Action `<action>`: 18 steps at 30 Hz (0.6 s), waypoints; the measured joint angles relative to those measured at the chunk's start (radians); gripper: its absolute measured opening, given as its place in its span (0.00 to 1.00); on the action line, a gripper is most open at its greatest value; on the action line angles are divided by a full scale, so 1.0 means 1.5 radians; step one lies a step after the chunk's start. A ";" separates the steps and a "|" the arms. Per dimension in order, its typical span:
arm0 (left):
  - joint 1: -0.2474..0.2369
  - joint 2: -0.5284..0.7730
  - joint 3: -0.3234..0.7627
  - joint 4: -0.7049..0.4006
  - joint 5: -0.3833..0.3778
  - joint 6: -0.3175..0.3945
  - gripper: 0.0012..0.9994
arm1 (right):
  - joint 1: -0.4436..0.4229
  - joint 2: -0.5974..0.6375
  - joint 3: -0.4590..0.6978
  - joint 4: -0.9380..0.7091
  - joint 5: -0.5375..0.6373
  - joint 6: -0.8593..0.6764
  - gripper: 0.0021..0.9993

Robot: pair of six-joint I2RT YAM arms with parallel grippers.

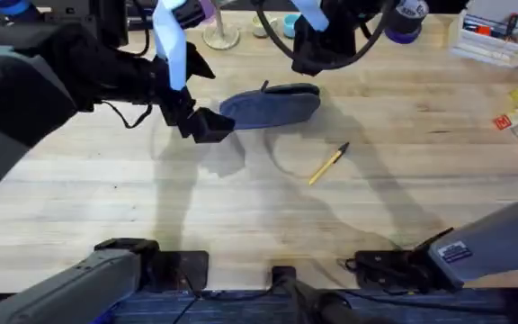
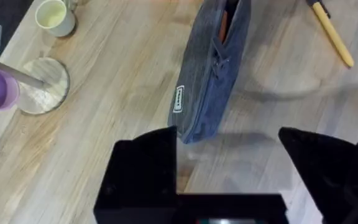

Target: Unzip the bag, pick up the pens from the table one at a time and place them inside, then zip the bag closed.

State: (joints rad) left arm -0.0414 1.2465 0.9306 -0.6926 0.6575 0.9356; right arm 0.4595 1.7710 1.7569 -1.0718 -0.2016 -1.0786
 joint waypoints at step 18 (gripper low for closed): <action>0.000 0.000 0.000 0.000 0.000 0.000 0.99 | -0.003 0.122 0.001 0.001 0.000 -0.072 0.03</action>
State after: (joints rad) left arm -0.0414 1.2465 0.9306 -0.6926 0.6573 0.9356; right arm 0.4547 1.9536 1.7588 -1.0698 -0.2017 -1.1870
